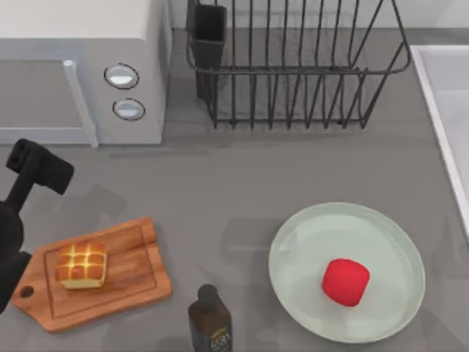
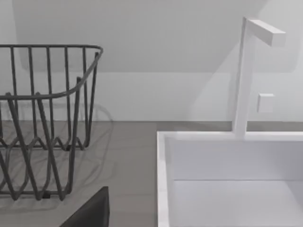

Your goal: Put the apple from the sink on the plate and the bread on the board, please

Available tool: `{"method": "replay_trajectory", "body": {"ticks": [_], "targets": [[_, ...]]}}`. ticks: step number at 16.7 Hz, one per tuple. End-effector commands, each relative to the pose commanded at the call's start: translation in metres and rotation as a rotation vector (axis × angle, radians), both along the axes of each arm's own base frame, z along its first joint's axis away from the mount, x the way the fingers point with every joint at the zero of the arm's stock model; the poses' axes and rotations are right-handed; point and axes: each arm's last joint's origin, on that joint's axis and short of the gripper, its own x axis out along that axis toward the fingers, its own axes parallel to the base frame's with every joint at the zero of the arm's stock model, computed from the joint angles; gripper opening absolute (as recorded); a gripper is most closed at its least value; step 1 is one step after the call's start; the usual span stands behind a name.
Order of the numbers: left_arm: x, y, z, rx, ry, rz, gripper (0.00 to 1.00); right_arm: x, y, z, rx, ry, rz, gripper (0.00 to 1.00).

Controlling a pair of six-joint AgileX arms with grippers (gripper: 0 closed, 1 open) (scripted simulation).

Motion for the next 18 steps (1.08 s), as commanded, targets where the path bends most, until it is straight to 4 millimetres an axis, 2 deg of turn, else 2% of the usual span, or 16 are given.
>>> {"method": "replay_trajectory", "body": {"ticks": [5,10,15,18], "targets": [[-0.038,0.02,-0.005,0.242,-0.386,-0.211,1.0,0.0,0.0,0.0,0.0,0.0,0.0,1.0],[-0.06,0.033,-0.022,0.591,-0.683,-0.318,1.0,0.0,0.0,0.0,0.0,0.0,0.0,1.0],[-0.068,0.041,-0.037,0.913,-0.831,-0.348,1.0,0.0,0.0,0.0,0.0,0.0,0.0,1.0],[-0.069,0.044,-0.043,1.022,-0.856,-0.349,1.0,0.0,0.0,0.0,0.0,0.0,0.0,1.0]]}}
